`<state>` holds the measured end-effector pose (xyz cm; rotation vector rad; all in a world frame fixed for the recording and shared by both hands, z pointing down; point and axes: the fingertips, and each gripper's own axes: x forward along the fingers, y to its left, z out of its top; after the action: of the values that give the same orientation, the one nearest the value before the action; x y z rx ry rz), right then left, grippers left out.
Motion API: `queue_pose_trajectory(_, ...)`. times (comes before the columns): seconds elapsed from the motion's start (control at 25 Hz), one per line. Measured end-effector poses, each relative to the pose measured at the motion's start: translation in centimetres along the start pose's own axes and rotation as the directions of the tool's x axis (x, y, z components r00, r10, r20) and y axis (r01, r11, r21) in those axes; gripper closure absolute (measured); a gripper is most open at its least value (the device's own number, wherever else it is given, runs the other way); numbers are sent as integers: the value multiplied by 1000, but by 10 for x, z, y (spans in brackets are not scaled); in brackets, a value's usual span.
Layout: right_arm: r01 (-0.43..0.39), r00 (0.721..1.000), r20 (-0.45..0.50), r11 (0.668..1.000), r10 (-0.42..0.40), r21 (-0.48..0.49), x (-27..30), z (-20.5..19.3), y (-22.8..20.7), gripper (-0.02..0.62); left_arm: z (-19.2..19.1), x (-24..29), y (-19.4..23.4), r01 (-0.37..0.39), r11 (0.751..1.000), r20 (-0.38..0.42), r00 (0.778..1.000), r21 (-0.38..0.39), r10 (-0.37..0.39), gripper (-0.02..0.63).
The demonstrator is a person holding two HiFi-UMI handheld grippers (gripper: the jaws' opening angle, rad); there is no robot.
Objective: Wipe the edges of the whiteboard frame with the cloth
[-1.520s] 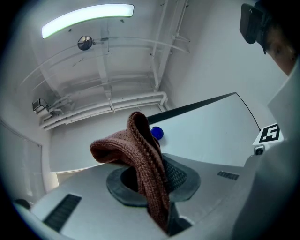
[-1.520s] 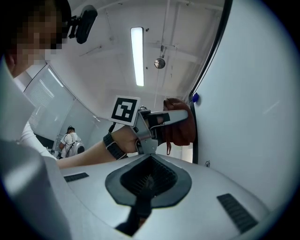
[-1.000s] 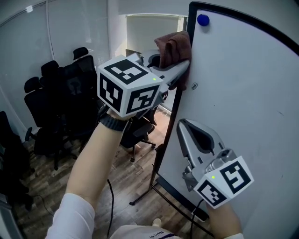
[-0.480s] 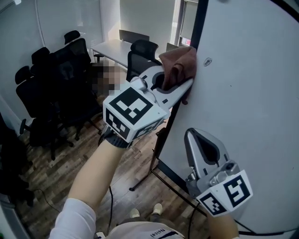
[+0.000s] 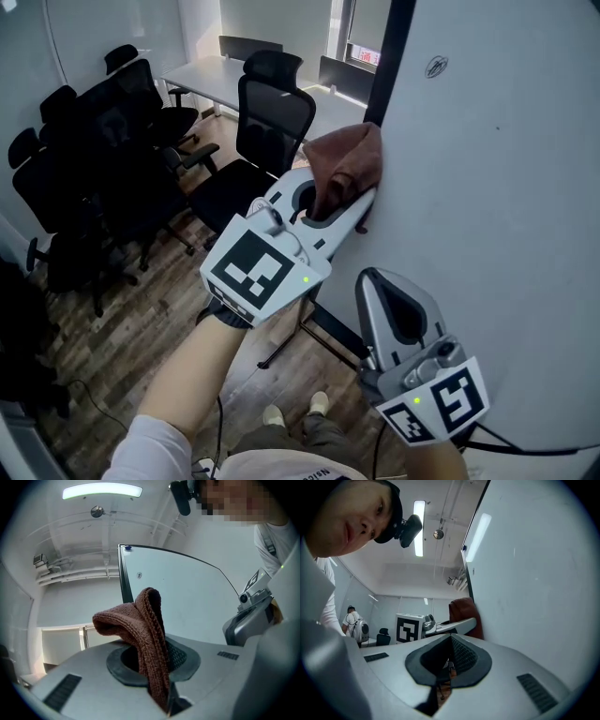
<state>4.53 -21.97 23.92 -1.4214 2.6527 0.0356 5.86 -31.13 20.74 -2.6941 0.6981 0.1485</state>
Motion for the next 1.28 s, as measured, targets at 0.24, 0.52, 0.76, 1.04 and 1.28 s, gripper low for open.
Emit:
queue_pose_trajectory(0.24,20,1000,-11,999,-20,27,-1,-34,-2,594,-41,-13,-13,15,1000,-18,1000,-7,-15,541)
queue_pose_trajectory(0.52,26,999,-21,998,-25,51,0,-54,-11,594,-82,-12,-19,-12,999,-60,998,-34,10,541)
queue_pose_trajectory(0.76,36,999,-32,997,-34,72,-9,-85,-10,594,-118,-24,-37,-30,999,-64,998,-16,29,541)
queue_pose_trajectory(1.04,39,998,-48,994,-34,99,-10,-116,-18,594,-171,-33,-52,-43,998,-95,995,-41,39,541)
queue_pose_trajectory(1.28,43,998,-57,993,-37,113,-15,-144,-20,594,-214,-44,-64,-74,995,-114,991,-62,67,541)
